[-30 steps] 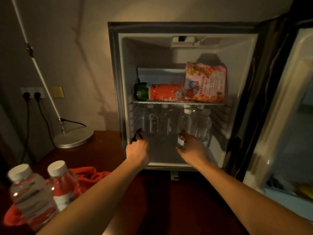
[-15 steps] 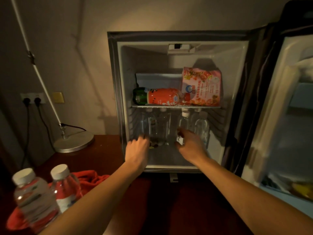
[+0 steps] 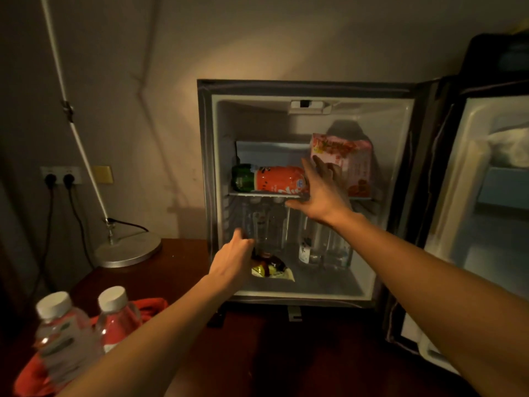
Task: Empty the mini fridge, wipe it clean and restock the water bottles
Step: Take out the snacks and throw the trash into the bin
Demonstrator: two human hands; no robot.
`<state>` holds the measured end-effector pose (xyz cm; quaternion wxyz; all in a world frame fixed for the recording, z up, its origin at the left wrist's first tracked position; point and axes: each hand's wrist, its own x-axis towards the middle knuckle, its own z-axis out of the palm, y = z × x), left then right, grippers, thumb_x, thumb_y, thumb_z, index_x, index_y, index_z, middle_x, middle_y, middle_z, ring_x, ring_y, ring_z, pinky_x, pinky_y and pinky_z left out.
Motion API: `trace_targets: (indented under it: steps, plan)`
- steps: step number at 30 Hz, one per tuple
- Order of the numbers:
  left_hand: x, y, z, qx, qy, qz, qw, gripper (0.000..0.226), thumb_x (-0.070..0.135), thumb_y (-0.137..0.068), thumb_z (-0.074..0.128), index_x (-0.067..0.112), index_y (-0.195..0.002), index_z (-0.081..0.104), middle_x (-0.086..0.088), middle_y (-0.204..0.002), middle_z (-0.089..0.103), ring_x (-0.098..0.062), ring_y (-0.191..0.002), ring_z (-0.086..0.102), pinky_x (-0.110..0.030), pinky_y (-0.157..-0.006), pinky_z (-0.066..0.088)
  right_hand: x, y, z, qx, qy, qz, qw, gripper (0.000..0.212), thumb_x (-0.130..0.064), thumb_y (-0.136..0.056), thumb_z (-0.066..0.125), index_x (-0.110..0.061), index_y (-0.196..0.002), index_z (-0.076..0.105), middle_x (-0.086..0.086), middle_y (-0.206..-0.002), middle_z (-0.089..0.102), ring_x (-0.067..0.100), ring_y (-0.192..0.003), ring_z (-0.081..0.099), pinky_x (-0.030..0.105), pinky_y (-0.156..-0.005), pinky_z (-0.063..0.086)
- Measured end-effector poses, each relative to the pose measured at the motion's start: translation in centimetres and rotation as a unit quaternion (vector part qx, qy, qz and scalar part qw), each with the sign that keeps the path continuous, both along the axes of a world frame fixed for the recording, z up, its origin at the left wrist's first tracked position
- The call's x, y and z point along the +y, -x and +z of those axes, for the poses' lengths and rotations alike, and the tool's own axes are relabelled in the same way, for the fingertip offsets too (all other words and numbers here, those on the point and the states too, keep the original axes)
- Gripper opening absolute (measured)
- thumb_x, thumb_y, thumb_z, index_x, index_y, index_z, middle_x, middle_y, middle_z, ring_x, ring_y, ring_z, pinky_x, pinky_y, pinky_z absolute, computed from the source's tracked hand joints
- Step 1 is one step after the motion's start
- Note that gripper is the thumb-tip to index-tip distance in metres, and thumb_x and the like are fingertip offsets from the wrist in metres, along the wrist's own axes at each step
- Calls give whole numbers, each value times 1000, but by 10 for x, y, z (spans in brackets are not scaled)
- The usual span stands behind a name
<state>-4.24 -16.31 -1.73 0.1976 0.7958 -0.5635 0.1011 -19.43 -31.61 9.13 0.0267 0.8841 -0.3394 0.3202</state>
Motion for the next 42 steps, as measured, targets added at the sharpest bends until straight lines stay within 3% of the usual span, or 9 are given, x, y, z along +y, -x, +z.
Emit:
trace_targets:
  steps: [4, 9, 15, 18, 22, 27, 31, 38, 42]
  plan:
    - [-1, -5, 1, 16, -3, -22, 1000, 24, 24, -87, 71, 16, -108, 62, -5, -106, 63, -25, -89, 65, -43, -76, 56, -4, -12, 3, 23, -2, -3, 1000, 99, -61, -74, 71, -30, -151, 17, 13, -152, 28, 38, -138, 25, 52, -113, 26]
    - [-2, -9, 1, 66, 22, -34, 997, 29, 29, -88, 72, 17, -110, 58, 0, -99, 68, -20, -84, 66, -39, -72, 59, -3, -15, 11, -4, 18, -5, 1000, 78, -51, -76, 73, -27, -139, 34, 15, -142, 30, 39, -131, 31, 53, -108, 35]
    - [2, -7, 1, 119, 46, -62, 990, 26, 25, -86, 73, 19, -111, 65, 2, -103, 71, -15, -89, 66, -39, -77, 59, 4, -9, 13, -26, 59, 42, 997, 62, -41, -77, 76, -22, -122, 37, 13, -124, 52, 35, -103, 59, 41, -80, 53]
    - [9, -3, 5, 129, 47, -67, 988, 28, 29, -85, 74, 21, -111, 66, 4, -103, 71, -14, -91, 67, -39, -78, 59, 14, 1, 12, -60, 108, 51, 991, 59, -42, -79, 74, -20, -124, 43, 12, -119, 56, 35, -97, 62, 35, -74, 51]
    - [18, 0, 12, 109, 53, -41, 992, 26, 32, -81, 77, 22, -100, 63, 2, -97, 70, -19, -87, 67, -42, -73, 57, 34, 21, 9, -134, 50, 86, 986, 61, -47, -79, 73, -19, -126, 45, 11, -117, 57, 31, -93, 62, 29, -68, 47]
    - [27, 23, 15, 126, 69, -56, 988, 30, 26, -77, 81, 15, -96, 61, -1, -96, 71, -17, -84, 67, -34, -69, 55, 59, 64, -16, -153, 28, 85, 984, 64, -46, -75, 77, -21, -126, 49, 7, -117, 59, 28, -99, 62, 27, -75, 46]
    - [33, 52, 12, 134, 62, -75, 986, 30, 24, -75, 81, 14, -93, 60, 1, -91, 68, -20, -83, 66, -37, -70, 55, 82, 116, -44, -132, 23, 60, 989, 65, -48, -73, 78, -24, -126, 50, 3, -115, 61, 26, -100, 62, 30, -79, 48]
    - [40, 138, 3, 105, 53, -121, 986, 13, 12, -78, 73, 11, -85, 62, -9, -85, 66, -30, -80, 63, -38, -63, 49, 132, 215, -98, -154, 11, -17, 988, 66, -54, -72, 77, -29, -128, 53, -3, -118, 61, 20, -100, 62, 27, -81, 46]
    - [50, 194, -3, 94, 51, -171, 979, 13, 6, -79, 70, 11, -89, 64, -2, -79, 61, -25, -76, 60, -33, -63, 46, 156, 276, -122, -187, 3, -34, 982, 67, -54, -68, 81, -29, -125, 55, -4, -115, 63, 11, -98, 60, 21, -83, 45]
